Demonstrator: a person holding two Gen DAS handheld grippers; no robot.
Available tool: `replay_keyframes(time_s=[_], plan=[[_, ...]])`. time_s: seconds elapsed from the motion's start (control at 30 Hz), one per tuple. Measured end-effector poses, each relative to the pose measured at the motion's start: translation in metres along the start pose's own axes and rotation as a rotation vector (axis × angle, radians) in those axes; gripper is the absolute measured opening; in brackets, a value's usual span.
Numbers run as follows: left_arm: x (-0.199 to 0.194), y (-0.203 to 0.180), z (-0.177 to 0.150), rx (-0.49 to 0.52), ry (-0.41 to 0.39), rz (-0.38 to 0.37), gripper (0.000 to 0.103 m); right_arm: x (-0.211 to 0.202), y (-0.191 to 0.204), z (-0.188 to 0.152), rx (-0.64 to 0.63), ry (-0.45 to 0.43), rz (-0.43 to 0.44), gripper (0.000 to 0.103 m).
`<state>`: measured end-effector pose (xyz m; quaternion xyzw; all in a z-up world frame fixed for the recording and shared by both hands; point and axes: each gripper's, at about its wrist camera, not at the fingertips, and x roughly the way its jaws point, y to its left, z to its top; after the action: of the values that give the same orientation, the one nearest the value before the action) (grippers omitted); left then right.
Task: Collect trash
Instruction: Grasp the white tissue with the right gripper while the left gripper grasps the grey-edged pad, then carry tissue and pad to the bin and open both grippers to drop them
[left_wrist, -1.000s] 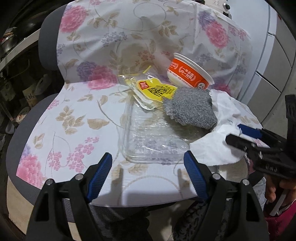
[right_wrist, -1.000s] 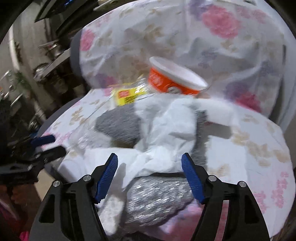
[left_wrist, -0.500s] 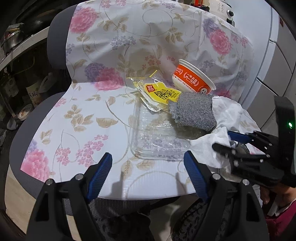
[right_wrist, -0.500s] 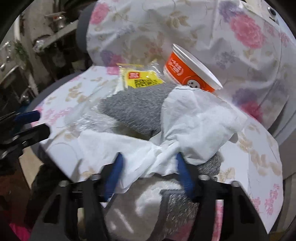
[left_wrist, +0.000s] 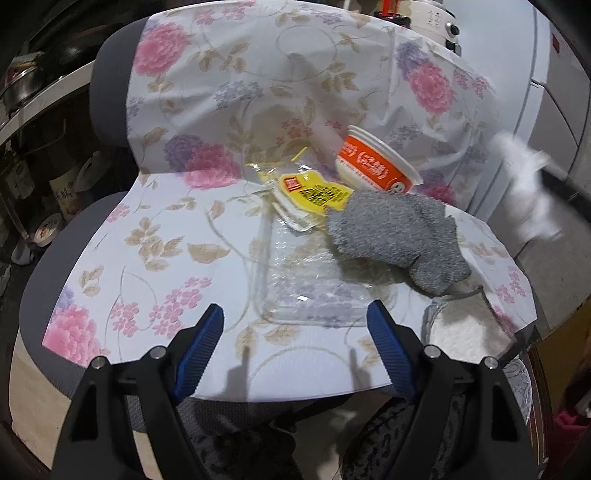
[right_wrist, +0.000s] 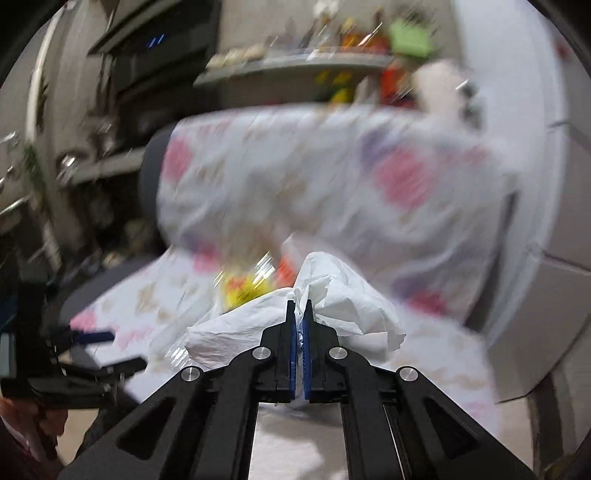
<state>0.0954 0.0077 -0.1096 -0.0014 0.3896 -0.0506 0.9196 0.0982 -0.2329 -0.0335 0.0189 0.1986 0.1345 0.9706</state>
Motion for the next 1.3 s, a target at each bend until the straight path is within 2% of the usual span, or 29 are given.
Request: replay_keyframes(time_s=[0.1,0.2,0.27,0.37,0.5,0.6,0.67,0.73,0.8,0.83,0.87,1.0,1.2,1.3], plan=[[0.001,-0.015,0.002,0.029,-0.003,-0.023,0.079,-0.026,-0.023,0.002,0.04,-0.057,-0.094,0.003],[0.004,-0.039,-0.003,0.088,0.005,-0.09,0.079,-0.036,-0.042,-0.009,0.071,-0.049,-0.136,0.003],[0.007,-0.059,-0.011,0.132,0.017,-0.163,0.079,-0.039,-0.05,-0.019,0.081,-0.039,-0.148,0.003],[0.016,-0.084,-0.023,0.186,0.038,-0.223,0.079,-0.045,-0.056,-0.037,0.086,-0.032,-0.183,0.003],[0.044,-0.112,-0.035,0.242,0.086,-0.205,0.079,-0.055,-0.066,-0.055,0.12,-0.024,-0.177,0.003],[0.069,-0.114,-0.033,0.215,0.118,-0.164,0.061,-0.061,-0.071,-0.064,0.129,-0.018,-0.176,0.003],[0.072,-0.112,-0.031,0.206,0.099,-0.158,0.051,-0.063,-0.074,-0.067,0.139,-0.016,-0.173,0.003],[0.077,-0.114,-0.025,0.198,0.113,-0.178,0.045,-0.063,-0.077,-0.072,0.147,-0.008,-0.168,0.003],[0.08,-0.117,-0.023,0.212,0.116,-0.173,0.027,-0.063,-0.079,-0.075,0.151,0.0,-0.167,0.003],[0.081,-0.117,-0.023,0.217,0.12,-0.18,0.009,-0.063,-0.08,-0.076,0.153,0.003,-0.168,0.003],[0.081,-0.117,-0.022,0.215,0.121,-0.19,0.002,-0.063,-0.08,-0.077,0.156,0.003,-0.169,0.003],[0.056,-0.116,-0.018,0.204,0.048,-0.23,0.001,-0.067,-0.081,-0.078,0.165,0.002,-0.174,0.003],[-0.011,-0.117,0.003,0.165,-0.131,-0.298,0.001,-0.087,-0.072,-0.074,0.149,-0.027,-0.187,0.003],[-0.035,-0.125,0.006,0.171,-0.188,-0.334,0.001,-0.102,-0.069,-0.073,0.14,-0.042,-0.204,0.003]])
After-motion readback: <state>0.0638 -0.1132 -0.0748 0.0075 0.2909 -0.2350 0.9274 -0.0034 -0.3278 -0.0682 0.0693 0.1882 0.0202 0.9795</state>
